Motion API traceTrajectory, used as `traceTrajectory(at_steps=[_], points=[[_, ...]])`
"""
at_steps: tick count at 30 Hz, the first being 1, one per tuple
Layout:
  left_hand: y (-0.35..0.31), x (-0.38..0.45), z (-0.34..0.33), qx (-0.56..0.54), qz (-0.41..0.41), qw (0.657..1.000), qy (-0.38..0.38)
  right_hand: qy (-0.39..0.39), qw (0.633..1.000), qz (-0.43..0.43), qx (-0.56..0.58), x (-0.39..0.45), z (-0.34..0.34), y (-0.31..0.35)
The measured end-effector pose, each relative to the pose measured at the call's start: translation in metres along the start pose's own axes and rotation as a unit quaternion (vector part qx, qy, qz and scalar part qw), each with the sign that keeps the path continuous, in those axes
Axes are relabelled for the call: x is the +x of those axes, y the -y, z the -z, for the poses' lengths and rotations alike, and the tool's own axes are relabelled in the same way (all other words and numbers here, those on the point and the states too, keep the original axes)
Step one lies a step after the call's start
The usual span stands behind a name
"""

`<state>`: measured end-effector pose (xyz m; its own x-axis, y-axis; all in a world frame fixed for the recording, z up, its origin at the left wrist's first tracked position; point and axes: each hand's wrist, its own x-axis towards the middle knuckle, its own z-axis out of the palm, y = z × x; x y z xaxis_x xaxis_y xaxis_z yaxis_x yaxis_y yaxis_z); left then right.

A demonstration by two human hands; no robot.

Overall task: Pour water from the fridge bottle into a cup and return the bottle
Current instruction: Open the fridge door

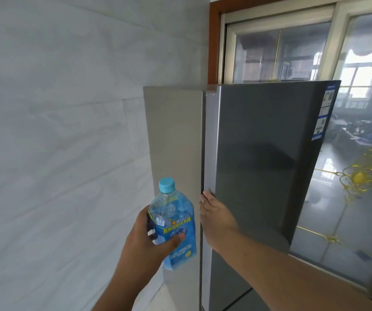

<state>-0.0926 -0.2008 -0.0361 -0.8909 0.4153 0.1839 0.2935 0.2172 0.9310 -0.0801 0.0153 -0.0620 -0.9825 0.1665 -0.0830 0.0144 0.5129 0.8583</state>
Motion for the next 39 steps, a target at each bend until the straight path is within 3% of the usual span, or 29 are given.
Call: traceTrajectory(at_steps=[7, 12, 15, 18, 22, 26, 35, 39], points=[[0.003, -0.002, 0.006, 0.016, 0.005, 1.0, 0.002, 0.021, 0.999, 0.0, 0.033, 0.015, 0.02, 0.006], [0.007, -0.001, 0.013, -0.005, 0.002, 1.0, 0.001, -0.008, 0.995, -0.023, 0.096, -0.014, 0.013, 0.003], [0.006, 0.003, 0.003, -0.013, 0.0, 1.0, 0.018, 0.042, 0.987, -0.031, 0.15, -0.046, 0.003, 0.002], [0.0, 0.008, -0.019, -0.022, -0.008, 0.999, 0.04, 0.094, 0.948, -0.089, 0.291, -0.072, -0.004, 0.002], [-0.005, 0.013, -0.061, -0.034, -0.042, 0.994, 0.09, 0.039, 0.851, -0.239, 0.466, -0.113, -0.032, -0.025], [-0.018, 0.015, -0.112, -0.059, -0.055, 0.983, 0.165, -0.025, 0.812, -0.342, 0.473, -0.175, -0.076, -0.049], [-0.065, -0.007, -0.257, -0.077, -0.079, 0.945, 0.307, 0.063, 0.77, -0.438, 0.459, -0.276, -0.191, -0.058], [-0.086, -0.023, -0.332, -0.085, -0.106, 0.93, 0.342, 0.04, 0.743, -0.482, 0.463, -0.314, -0.261, -0.061]])
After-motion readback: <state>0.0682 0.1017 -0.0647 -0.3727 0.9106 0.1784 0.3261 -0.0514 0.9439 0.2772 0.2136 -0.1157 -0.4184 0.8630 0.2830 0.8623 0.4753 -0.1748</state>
